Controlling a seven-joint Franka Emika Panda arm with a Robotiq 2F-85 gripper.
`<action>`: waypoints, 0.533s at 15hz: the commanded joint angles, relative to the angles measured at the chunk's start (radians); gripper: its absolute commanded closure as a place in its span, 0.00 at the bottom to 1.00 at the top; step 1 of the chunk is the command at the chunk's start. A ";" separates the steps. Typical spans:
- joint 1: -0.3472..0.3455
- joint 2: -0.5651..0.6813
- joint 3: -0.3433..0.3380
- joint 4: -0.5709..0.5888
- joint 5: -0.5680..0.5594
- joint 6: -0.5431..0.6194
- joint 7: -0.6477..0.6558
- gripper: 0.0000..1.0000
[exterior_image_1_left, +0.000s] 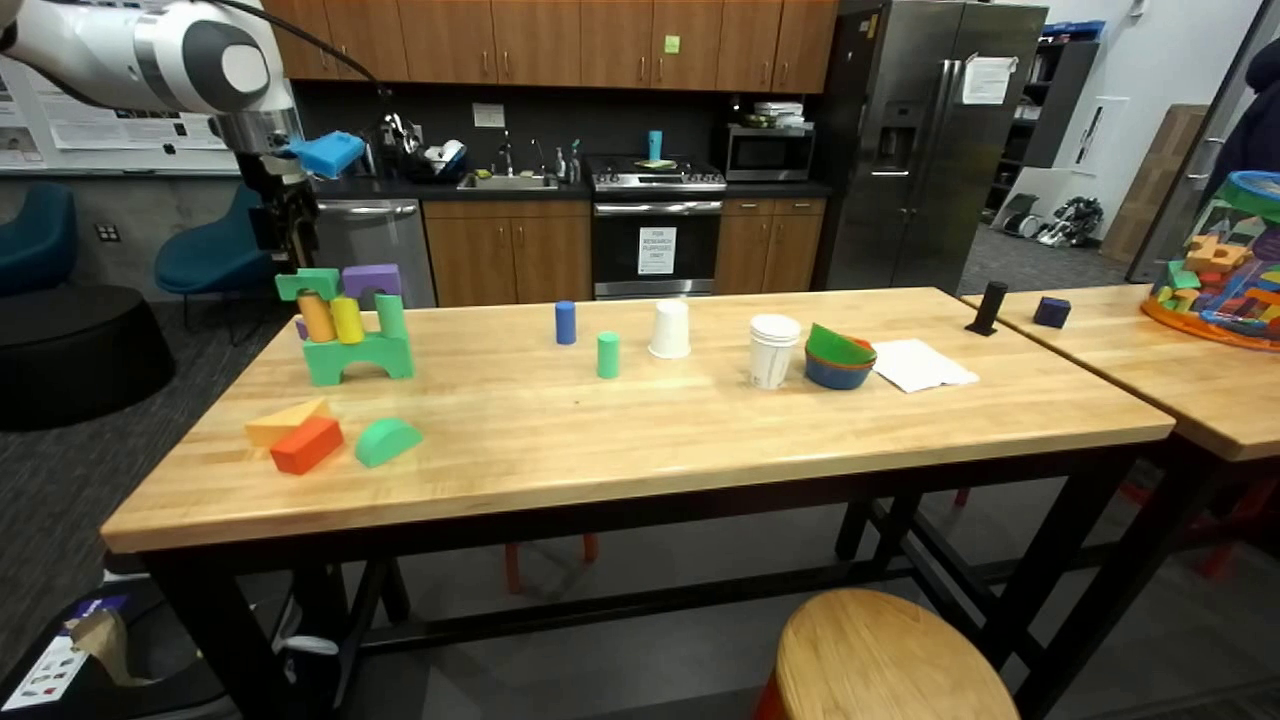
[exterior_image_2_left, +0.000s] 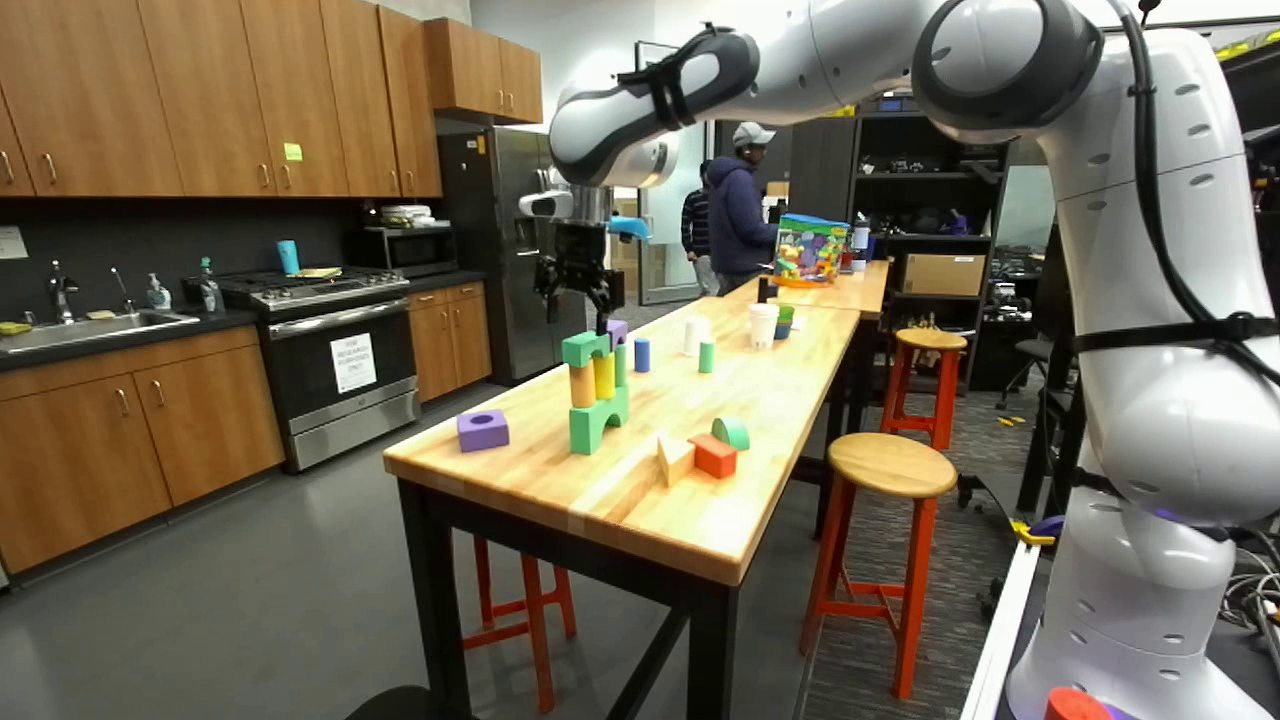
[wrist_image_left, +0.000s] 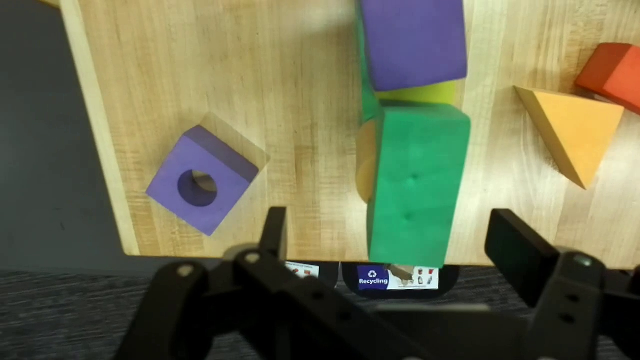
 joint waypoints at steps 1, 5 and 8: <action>0.016 0.009 0.010 0.107 -0.021 -0.048 -0.018 0.00; 0.081 0.076 0.029 0.233 -0.069 -0.081 0.049 0.00; 0.140 0.156 0.036 0.317 -0.121 -0.069 0.147 0.00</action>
